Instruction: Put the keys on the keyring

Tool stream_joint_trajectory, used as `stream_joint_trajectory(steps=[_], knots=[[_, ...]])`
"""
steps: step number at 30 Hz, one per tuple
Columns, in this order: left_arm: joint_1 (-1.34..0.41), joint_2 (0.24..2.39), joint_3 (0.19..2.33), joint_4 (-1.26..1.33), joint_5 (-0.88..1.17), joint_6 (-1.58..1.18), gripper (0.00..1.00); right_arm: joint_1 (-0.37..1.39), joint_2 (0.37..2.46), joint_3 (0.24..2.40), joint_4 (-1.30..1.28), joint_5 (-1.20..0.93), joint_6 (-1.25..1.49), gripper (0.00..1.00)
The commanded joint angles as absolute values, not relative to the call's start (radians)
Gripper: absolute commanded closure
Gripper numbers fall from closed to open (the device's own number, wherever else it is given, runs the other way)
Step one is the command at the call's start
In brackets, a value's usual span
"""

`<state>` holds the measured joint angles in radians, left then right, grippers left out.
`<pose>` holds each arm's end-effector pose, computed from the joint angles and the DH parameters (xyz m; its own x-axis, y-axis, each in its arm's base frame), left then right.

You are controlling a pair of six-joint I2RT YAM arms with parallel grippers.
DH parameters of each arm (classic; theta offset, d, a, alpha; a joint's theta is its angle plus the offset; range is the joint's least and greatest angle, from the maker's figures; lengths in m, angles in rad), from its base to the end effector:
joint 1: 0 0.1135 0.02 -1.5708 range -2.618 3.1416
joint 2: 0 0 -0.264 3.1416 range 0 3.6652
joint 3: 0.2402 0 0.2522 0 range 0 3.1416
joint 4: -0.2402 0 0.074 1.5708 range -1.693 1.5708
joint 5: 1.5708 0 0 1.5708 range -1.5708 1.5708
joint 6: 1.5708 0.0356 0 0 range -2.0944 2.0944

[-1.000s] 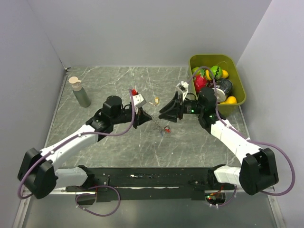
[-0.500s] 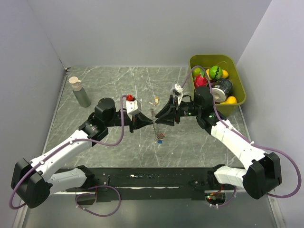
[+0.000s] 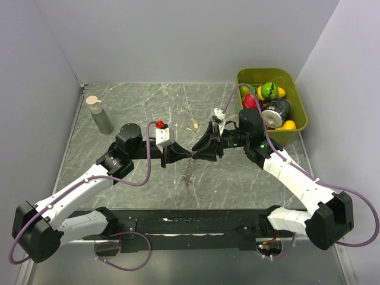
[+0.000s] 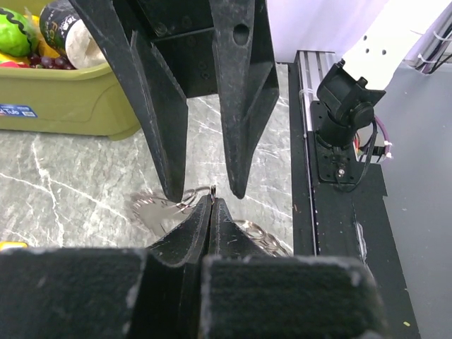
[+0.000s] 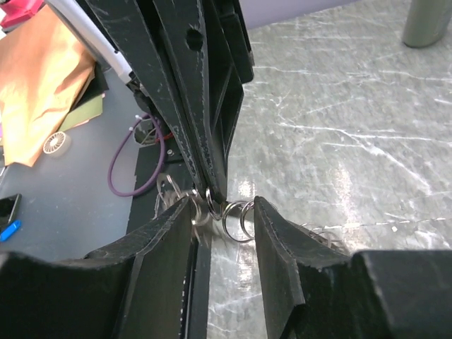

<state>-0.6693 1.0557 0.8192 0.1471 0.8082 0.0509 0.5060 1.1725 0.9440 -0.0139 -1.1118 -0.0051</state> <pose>0.1725 -0.1693 0.3354 -0.0194 0.0602 -0.9980 0.9957 0.0920 -0.0138 0.2093 0.1524 0.3382 -0.2050 -0.1162 -0.9718 -0.9770 -0.0349 0.2102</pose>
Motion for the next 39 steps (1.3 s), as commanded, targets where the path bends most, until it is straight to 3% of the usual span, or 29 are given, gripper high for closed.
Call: stream_joint_trajectory(steps=[1, 4, 5, 10, 21, 36, 39], knots=[[-0.675, 1.042, 0.854, 0.222, 0.842, 0.064, 0.99, 0.52, 1.143, 0.991, -0.018, -1.118, -0.018, 0.54], [-0.676, 1.04, 0.853, 0.242, 0.844, 0.049, 0.99, 0.523, 1.157, 0.994, -0.028, -1.123, -0.017, 0.64], [-0.675, 1.035, 0.853, 0.244, 0.842, 0.045, 0.99, 0.523, 1.166, 0.997, -0.038, -1.124, -0.023, 0.74], [-0.676, 1.025, 0.853, 0.261, 0.841, 0.037, 0.99, 0.525, 1.184, 1.012, -0.066, -1.118, -0.034, 1.0], [-0.675, 0.976, 0.827, 0.267, 0.735, 0.008, 0.96, 0.523, 1.132, 0.996, 0.026, -1.06, -0.002, 1.0], [-0.673, 0.983, 0.811, 0.31, 0.696, -0.038, 0.99, 0.523, 1.103, 0.974, 0.061, -1.045, 0.054, 1.0], [-0.675, 0.977, 0.811, 0.308, 0.69, -0.034, 0.99, 0.522, 1.077, 0.965, 0.071, -1.023, 0.057, 0.75]])
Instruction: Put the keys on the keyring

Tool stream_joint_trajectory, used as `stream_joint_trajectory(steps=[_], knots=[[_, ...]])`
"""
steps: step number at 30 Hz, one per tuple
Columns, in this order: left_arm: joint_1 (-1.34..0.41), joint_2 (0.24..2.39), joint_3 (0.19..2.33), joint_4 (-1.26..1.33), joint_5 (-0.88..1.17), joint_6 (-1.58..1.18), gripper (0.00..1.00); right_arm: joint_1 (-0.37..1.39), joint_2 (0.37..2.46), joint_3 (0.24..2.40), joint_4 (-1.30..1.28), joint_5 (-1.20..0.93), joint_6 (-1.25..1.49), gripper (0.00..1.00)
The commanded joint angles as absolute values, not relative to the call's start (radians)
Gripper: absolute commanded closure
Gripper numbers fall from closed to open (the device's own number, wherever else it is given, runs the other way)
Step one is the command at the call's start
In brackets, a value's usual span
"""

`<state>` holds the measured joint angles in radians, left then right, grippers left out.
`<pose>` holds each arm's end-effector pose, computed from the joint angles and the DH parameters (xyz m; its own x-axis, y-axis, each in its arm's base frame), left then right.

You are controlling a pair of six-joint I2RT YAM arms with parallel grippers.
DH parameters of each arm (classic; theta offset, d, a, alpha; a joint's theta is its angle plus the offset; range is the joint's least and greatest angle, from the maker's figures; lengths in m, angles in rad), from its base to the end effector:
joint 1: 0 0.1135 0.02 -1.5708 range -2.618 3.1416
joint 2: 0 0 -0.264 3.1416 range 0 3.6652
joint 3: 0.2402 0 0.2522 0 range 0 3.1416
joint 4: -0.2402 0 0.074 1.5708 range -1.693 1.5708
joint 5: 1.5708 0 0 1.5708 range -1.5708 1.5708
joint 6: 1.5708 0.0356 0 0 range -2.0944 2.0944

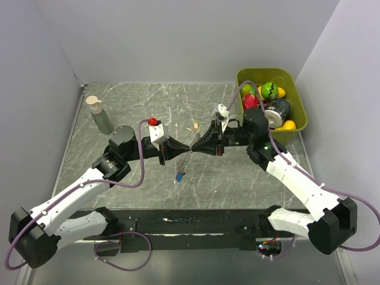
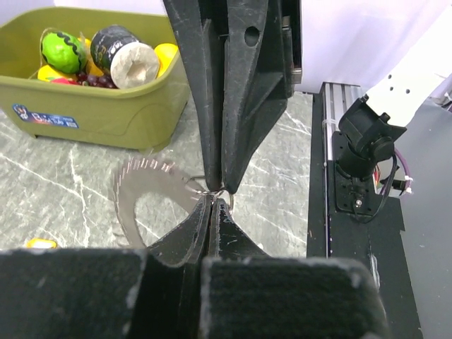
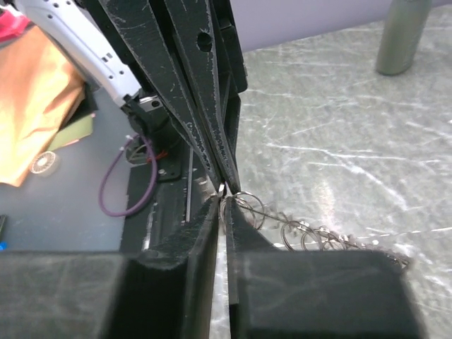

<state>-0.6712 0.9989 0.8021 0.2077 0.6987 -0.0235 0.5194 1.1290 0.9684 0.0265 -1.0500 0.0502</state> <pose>0.1661 -0.1612 0.3475 -0.0145 -0.0115 -0.9998 0.9798 0.1993 -0.0165 0.2012 0.1506 0.3599 -0.1658 -0.0660 -0.9840 -0.9862 0.0086 0.1656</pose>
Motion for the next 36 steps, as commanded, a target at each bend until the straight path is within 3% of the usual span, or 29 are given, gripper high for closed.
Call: stream_joint_trajectory(steps=[1, 4, 7, 20, 23, 30, 35, 36], knots=[[-0.675, 0.976, 0.813, 0.304, 0.686, -0.026, 0.99, 0.522, 1.071, 0.962, 0.075, -1.013, 0.064, 0.59], [-0.675, 0.974, 0.818, 0.288, 0.678, -0.023, 0.99, 0.522, 1.049, 0.946, 0.106, -0.994, 0.087, 0.46], [-0.675, 0.973, 0.822, 0.273, 0.667, -0.017, 0.99, 0.52, 1.028, 0.934, 0.123, -0.971, 0.101, 0.43], [-0.675, 0.983, 0.831, 0.305, 0.727, -0.015, 0.99, 0.522, 1.112, 0.965, 0.11, -1.015, 0.09, 0.52], [-0.673, 0.989, 0.842, 0.307, 0.738, -0.017, 0.99, 0.522, 1.126, 0.971, 0.112, -1.023, 0.092, 0.57], [-0.675, 1.011, 0.851, 0.307, 0.762, -0.026, 0.99, 0.522, 1.141, 0.966, 0.147, -1.031, 0.138, 0.82], [-0.675, 1.019, 0.851, 0.299, 0.772, -0.035, 0.99, 0.522, 1.163, 0.973, 0.155, -1.045, 0.152, 0.92], [-0.675, 1.017, 0.848, 0.301, 0.77, -0.037, 0.99, 0.523, 1.167, 0.974, 0.159, -1.055, 0.159, 0.99]])
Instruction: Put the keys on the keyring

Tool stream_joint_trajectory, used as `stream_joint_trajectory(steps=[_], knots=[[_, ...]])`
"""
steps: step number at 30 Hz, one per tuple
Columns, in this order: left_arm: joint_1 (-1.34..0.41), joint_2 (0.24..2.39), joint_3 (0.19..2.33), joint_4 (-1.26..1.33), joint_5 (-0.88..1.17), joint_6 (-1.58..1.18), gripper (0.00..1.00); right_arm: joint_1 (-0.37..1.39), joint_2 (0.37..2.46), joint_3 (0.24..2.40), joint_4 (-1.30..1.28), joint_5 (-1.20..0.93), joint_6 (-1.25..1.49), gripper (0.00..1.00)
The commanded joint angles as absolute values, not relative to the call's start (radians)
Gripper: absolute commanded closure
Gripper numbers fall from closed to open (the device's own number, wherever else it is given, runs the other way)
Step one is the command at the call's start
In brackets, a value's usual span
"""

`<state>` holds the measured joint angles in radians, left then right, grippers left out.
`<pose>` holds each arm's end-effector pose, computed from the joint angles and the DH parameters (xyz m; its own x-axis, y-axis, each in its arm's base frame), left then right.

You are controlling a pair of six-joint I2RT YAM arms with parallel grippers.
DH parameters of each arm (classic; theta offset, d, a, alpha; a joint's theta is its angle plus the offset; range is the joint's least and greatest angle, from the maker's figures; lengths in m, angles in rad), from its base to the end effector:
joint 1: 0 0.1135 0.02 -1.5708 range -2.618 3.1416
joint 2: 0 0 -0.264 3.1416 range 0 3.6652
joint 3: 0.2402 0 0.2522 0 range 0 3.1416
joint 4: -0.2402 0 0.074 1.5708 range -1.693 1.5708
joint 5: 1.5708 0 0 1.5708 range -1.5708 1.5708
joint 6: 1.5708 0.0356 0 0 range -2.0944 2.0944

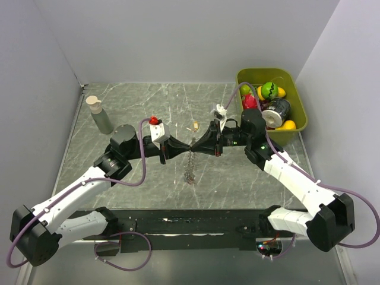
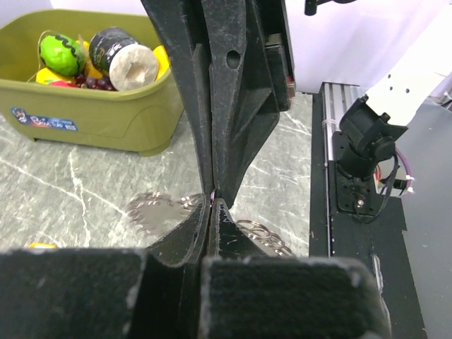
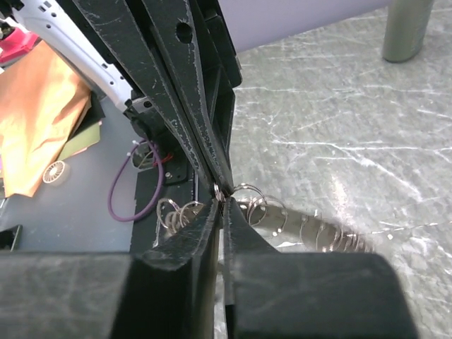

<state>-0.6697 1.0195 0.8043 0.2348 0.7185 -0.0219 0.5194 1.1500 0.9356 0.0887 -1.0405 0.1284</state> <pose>0.1694 -0.1640 0.3467 -0.0062 -0.0161 -0.9999 0.9834 0.1813 -0.0090 0.2066 0.1535 0.3494 -0.2352 -0.0599 -0.9701 -0.9719 0.0221 0.2343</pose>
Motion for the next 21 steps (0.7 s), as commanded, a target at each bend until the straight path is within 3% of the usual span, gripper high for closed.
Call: stream_joint_trajectory(steps=[1, 17, 21], knots=[[-0.675, 1.016, 0.845, 0.307, 0.766, -0.037, 0.99, 0.523, 1.172, 0.974, 0.161, -1.057, 0.161, 1.0], [-0.675, 1.014, 0.845, 0.27, 0.718, -0.02, 0.98, 0.525, 1.146, 0.947, 0.216, -1.02, 0.193, 1.0], [-0.673, 1.011, 0.844, 0.272, 0.701, -0.025, 0.92, 0.525, 1.14, 0.939, 0.238, -1.016, 0.202, 1.0]])
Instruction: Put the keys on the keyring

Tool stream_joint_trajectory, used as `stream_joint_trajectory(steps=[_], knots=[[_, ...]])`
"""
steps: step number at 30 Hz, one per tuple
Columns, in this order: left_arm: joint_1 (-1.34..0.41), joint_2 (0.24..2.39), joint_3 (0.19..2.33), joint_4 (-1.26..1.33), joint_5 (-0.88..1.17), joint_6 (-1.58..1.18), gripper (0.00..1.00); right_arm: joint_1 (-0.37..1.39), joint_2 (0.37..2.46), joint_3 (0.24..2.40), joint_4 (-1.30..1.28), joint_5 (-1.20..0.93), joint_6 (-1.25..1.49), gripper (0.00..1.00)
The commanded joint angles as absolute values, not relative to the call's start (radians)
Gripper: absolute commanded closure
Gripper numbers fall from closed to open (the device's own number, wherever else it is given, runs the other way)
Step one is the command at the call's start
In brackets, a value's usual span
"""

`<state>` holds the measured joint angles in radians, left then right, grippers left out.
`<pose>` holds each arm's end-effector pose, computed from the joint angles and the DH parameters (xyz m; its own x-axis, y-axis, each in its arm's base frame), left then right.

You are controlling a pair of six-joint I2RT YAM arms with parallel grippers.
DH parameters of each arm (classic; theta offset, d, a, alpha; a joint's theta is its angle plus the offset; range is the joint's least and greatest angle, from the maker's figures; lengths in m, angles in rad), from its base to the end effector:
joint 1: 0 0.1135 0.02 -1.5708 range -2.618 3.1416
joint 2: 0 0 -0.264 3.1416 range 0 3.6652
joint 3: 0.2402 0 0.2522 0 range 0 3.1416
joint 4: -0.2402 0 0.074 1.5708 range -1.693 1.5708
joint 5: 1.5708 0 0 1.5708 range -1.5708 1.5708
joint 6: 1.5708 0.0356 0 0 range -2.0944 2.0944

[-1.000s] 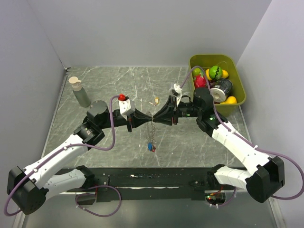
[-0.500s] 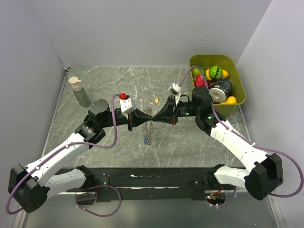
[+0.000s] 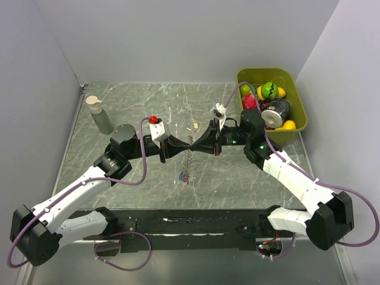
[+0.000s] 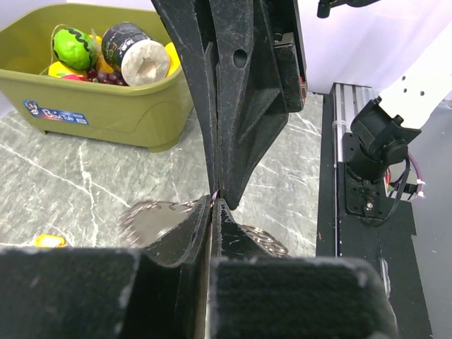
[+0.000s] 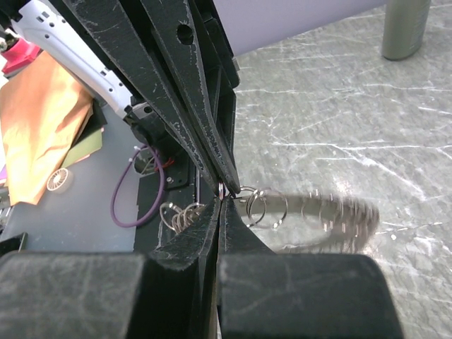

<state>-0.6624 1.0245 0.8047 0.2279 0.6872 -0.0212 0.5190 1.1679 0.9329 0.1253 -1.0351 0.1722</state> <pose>0.1726 -0.1633 0.3450 -0.0143 -0.0096 -0.9999 0.9755 0.2192 -0.0161 0.2108 0.1557 0.3476 -0.2642 -0.0502 -0.9632 -0.9644 0.0283 0.2631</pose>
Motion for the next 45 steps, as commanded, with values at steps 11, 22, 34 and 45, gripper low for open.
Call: stream_joint_trajectory(steps=[11, 22, 34, 45], knots=[[-0.673, 0.999, 0.838, 0.307, 0.632, -0.063, 0.65, 0.523, 1.094, 0.904, 0.276, -0.979, 0.213, 1.0], [-0.555, 0.914, 0.68, 0.72, 0.787, -0.343, 0.38, 0.506, 0.951, 0.743, 0.622, -0.864, 0.388, 1.0], [-0.584, 1.045, 0.695, 1.002, 0.899, -0.546, 0.61, 0.505, 0.919, 0.701, 0.839, -0.85, 0.509, 1.0], [-0.644, 1.123, 0.753, 1.026, 0.864, -0.563, 0.68, 0.506, 0.919, 0.701, 0.818, -0.836, 0.503, 1.0]])
